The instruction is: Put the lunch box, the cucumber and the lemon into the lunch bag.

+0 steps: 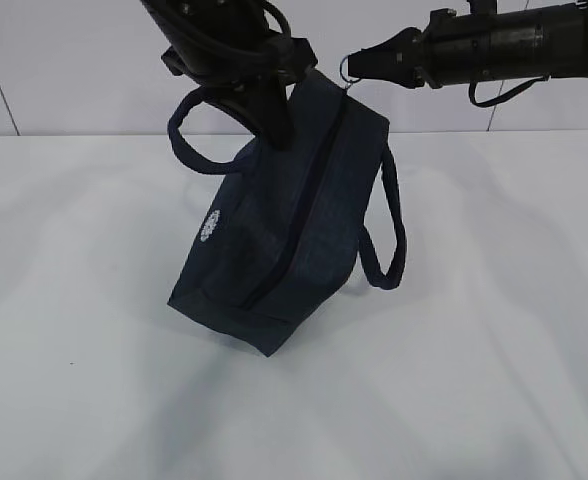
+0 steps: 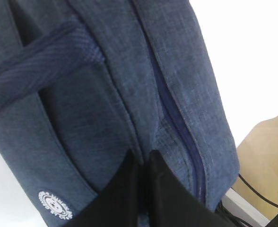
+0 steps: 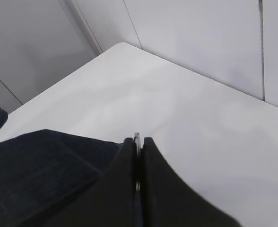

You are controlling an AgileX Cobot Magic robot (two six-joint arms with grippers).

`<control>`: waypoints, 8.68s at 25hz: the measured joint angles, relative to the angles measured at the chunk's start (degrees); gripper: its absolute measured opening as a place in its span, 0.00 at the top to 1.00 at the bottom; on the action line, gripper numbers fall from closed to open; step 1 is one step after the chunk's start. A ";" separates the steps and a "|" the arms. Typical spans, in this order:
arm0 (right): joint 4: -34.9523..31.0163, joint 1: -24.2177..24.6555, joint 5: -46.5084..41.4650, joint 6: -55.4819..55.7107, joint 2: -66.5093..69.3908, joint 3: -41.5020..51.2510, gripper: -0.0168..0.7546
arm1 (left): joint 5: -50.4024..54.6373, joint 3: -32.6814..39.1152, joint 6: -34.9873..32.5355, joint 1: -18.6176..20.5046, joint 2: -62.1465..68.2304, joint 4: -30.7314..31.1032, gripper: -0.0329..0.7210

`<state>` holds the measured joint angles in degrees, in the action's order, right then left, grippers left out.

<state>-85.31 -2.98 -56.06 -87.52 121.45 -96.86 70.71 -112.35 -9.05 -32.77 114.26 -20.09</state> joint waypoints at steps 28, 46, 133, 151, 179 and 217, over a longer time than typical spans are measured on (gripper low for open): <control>0.39 1.44 3.40 0.00 0.00 -2.23 0.97 | -2.05 0.00 0.77 -8.15 -4.67 0.10 0.96; -0.65 1.33 -2.18 0.13 -0.11 -2.32 0.97 | -2.05 0.21 1.84 -10.10 -11.33 2.02 0.96; -1.61 4.96 -0.21 6.78 -7.78 -2.45 0.45 | -13.61 -0.27 12.84 6.44 9.51 -4.78 0.92; -0.06 4.96 2.38 24.52 -7.78 -5.81 0.45 | -13.01 -0.27 12.98 6.44 3.57 9.10 0.39; 62.80 6.83 -17.18 84.90 -15.67 -72.00 0.50 | -7.05 -0.27 13.11 4.36 -23.00 22.61 0.39; 70.26 6.83 -17.30 85.01 -82.69 2.12 0.51 | -0.72 38.82 13.19 0.89 -80.17 23.32 0.39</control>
<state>-15.05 3.85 -73.36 -2.52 38.76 -94.74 69.99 -73.53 4.13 -31.88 34.09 3.24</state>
